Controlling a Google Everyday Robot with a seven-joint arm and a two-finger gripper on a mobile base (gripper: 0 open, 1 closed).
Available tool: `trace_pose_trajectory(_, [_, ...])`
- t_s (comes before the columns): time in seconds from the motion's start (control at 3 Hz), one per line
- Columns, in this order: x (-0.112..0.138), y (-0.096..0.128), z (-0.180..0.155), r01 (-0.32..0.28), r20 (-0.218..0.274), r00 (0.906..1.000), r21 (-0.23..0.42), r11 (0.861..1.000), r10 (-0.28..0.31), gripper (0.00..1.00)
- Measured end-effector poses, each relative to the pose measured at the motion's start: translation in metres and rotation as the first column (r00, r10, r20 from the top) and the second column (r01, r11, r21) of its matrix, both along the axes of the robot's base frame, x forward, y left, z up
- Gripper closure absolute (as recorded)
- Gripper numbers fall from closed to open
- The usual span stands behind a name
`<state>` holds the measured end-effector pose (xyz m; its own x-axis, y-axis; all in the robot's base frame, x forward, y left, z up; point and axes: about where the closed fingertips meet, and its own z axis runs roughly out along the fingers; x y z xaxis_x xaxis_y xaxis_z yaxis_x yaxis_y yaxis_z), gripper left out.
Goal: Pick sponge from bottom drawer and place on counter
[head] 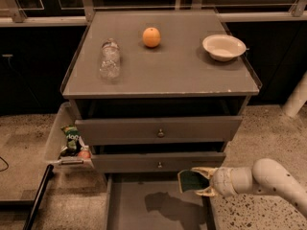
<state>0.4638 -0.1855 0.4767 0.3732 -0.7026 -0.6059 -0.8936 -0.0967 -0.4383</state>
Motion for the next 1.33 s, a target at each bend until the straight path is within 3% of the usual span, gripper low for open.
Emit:
trace_pose_trajectory(0.33, [0.002, 0.003, 0.052, -0.076, 0.064, 0.9950, -0.020, 0.997, 0.077, 1.00])
trace_pose_trajectory(0.67, [0.009, 0.004, 0.126, -0.170, 0.120, 0.9777, -0.026, 0.985, 0.172, 1.00])
trace_pose_trajectory(1.0, [0.016, 0.001, 0.185, -0.231, 0.141, 0.9622, -0.034, 0.972, 0.233, 1.00])
trace_pose_trajectory(1.33, [0.020, 0.001, 0.263, -0.256, 0.181, 0.9480, -0.057, 0.965, 0.262, 1.00])
